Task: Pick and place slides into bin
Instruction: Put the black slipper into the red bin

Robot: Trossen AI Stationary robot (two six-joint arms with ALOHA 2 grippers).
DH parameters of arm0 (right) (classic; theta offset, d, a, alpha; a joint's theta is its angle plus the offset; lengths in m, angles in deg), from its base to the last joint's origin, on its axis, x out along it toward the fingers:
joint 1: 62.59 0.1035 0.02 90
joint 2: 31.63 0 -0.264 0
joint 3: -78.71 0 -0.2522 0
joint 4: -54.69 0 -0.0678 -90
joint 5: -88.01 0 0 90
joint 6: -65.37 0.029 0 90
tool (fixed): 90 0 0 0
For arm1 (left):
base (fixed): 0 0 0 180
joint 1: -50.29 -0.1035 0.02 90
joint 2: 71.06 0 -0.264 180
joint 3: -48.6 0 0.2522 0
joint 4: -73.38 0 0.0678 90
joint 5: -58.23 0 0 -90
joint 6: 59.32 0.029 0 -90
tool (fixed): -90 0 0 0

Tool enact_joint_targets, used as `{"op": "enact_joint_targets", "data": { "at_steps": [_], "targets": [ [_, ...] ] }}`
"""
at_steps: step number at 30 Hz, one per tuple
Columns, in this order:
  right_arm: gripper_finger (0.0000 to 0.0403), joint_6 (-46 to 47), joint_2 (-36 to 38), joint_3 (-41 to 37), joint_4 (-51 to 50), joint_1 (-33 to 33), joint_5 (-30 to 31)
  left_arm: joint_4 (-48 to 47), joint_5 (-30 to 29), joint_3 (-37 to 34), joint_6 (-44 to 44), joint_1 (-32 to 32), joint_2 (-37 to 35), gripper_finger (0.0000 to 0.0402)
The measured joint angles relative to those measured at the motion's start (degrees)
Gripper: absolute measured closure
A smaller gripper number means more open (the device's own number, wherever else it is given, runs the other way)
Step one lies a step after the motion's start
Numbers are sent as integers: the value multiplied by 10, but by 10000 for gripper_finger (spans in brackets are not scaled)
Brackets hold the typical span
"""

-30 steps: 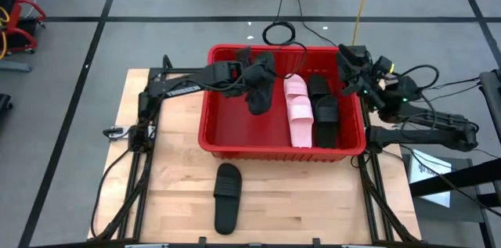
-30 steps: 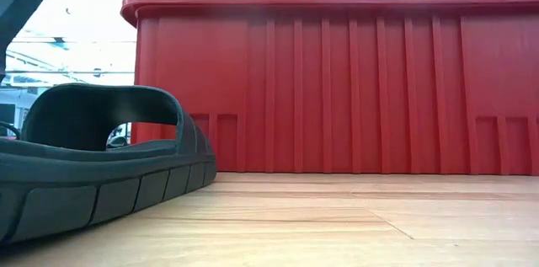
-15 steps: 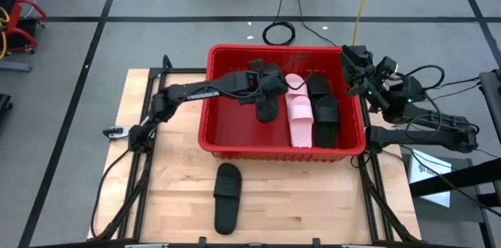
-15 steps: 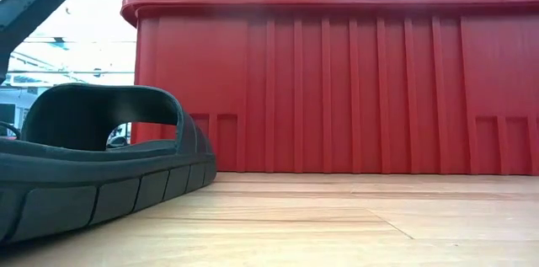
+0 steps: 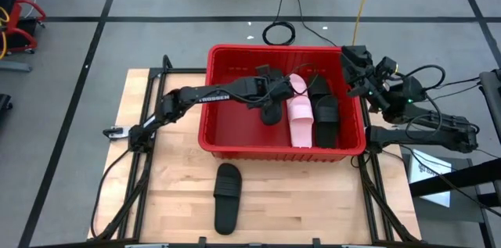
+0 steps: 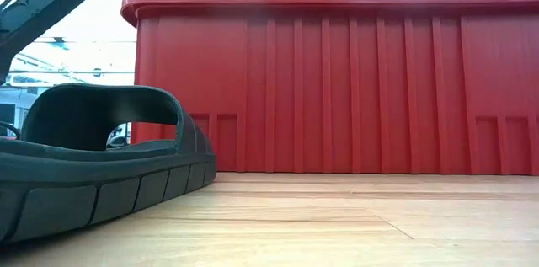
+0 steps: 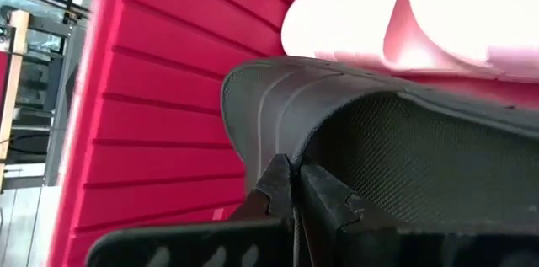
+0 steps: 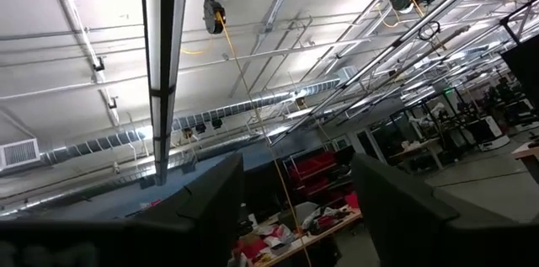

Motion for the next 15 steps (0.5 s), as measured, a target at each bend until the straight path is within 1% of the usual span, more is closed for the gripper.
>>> {"op": "enact_joint_targets", "data": {
  "at_steps": [4,10,13,15],
  "targets": [
    [190,9,0,0,0,0,-14,-2,0,0,1,-8,16,401],
    [190,10,0,0,0,0,-14,-4,11,0,1,-19,29,401],
    [190,10,0,0,0,0,-14,23,15,0,6,-21,34,401],
    [190,10,0,0,0,0,-14,24,17,0,20,-21,35,401]
  ]
}}
